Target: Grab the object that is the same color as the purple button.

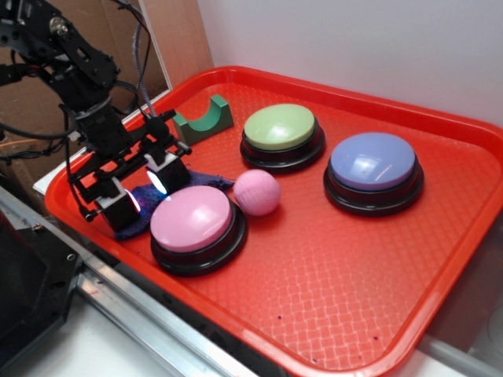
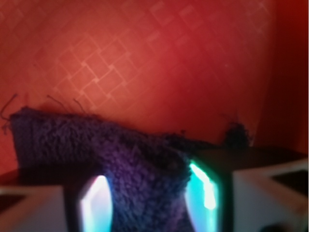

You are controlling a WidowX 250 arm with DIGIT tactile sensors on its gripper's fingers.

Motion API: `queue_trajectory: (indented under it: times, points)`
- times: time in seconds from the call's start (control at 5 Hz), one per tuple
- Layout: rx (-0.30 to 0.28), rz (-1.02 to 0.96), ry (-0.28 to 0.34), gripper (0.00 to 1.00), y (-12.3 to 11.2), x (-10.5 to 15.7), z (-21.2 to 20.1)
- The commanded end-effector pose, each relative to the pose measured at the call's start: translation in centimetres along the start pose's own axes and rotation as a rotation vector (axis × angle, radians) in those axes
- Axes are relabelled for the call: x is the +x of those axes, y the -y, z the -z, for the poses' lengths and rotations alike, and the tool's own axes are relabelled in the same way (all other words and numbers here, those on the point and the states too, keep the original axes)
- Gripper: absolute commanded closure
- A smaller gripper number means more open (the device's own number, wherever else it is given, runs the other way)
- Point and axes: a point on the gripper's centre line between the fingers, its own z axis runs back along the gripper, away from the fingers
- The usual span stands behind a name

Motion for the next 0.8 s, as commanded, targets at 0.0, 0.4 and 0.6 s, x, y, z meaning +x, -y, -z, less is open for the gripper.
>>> queue_trajectory:
  times: [0.0,0.4,0.6]
  points:
    - [-0.026,0.021,0.023,1.0,0.1,0.0,-0.8]
    - [0.024,0.256,0.055,1.0,1.1,0.8,-4.0]
    - [0.066,0.439,0.081,1.0,2.2,1.0,-6.8]
